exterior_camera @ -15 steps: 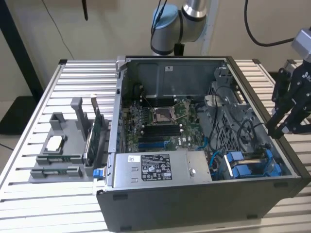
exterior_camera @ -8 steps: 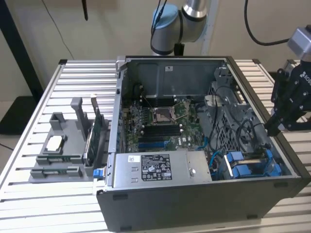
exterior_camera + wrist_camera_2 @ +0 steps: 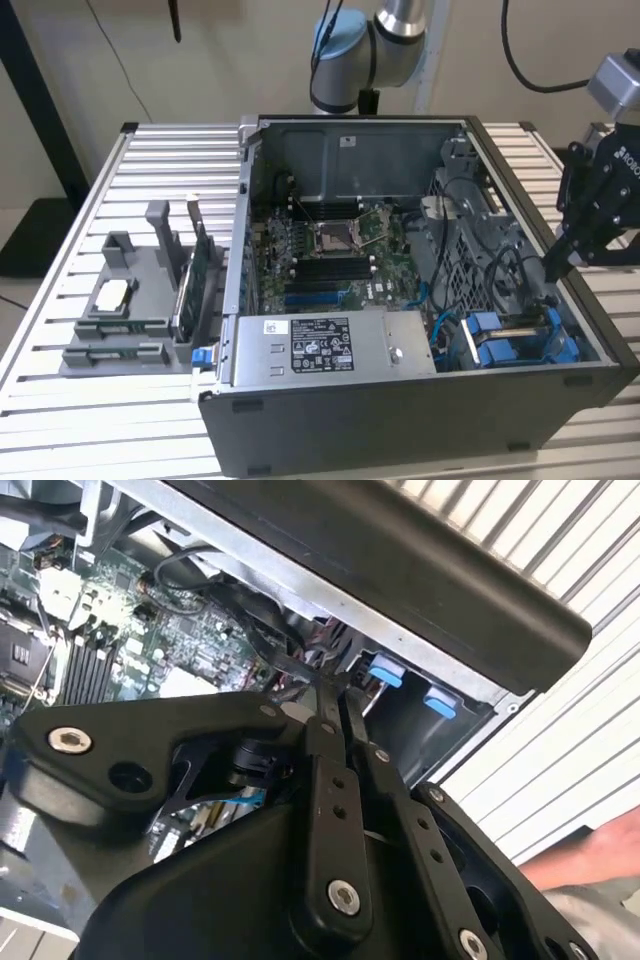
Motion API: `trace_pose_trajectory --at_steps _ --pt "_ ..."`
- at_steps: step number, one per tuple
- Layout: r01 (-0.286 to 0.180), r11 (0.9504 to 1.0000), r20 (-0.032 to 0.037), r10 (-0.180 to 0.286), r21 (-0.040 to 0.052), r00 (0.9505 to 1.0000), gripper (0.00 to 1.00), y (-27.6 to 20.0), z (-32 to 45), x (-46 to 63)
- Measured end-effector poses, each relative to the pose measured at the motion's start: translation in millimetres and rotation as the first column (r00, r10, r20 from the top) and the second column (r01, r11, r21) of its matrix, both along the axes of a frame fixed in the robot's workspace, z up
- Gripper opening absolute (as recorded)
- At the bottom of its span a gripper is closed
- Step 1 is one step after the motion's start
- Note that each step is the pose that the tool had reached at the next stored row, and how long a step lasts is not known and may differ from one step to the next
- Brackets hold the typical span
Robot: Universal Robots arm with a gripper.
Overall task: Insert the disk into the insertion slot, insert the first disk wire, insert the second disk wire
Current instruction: 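Insert the second disk wire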
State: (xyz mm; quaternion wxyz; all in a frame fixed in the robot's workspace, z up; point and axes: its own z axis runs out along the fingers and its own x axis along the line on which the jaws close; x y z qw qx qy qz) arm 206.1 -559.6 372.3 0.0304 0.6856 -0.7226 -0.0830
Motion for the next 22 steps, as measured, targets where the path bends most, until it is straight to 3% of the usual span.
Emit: trace_pose_trajectory --at_steps 8,13,15,22 --pt "0.008 0.9999 -0.0001 -0.008 0.0088 1.0000 0.15 0.0 7.4 -10.5" --pt "0.014 0.9993 -0.0004 -0.014 0.0359 0.9999 0.15 0.0 16.5 -18.4" --pt "0.015 0.9990 -0.0005 -0.015 0.0421 0.9999 0.15 0.0 18.2 -21.8" --pt "0.018 0.9987 -0.0007 -0.018 0.0482 0.9998 0.15 0.0 20.2 -28.9"
